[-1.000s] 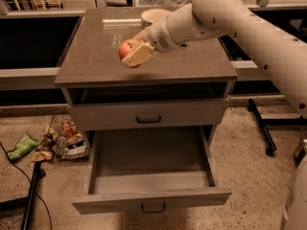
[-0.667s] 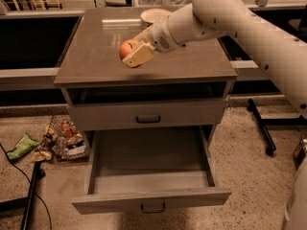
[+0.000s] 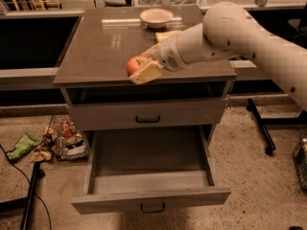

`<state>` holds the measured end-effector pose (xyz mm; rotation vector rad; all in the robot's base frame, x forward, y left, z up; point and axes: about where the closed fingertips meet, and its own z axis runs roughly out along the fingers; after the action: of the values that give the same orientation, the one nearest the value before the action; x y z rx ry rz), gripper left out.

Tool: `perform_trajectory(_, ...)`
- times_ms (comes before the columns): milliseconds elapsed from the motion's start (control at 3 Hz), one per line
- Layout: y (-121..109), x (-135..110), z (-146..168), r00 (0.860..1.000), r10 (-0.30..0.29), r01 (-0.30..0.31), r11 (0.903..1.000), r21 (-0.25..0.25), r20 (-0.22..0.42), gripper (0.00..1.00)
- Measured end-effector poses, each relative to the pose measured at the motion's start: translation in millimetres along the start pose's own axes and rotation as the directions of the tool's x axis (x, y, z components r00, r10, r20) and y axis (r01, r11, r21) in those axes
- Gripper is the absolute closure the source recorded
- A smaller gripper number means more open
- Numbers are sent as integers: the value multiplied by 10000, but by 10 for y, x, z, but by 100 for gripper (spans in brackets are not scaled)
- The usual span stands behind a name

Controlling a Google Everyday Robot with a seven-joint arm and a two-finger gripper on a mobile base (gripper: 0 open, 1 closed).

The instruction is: Place apple into middle drawer

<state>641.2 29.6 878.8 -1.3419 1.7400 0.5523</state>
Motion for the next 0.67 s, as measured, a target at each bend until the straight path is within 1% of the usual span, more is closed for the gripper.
perform_trajectory(333, 307, 386, -176, 9988, 478, -477, 9984, 309, -42, 100)
perform_trajectory(667, 566, 868, -277, 9924, 1229, -1233, 9908, 548, 108, 100)
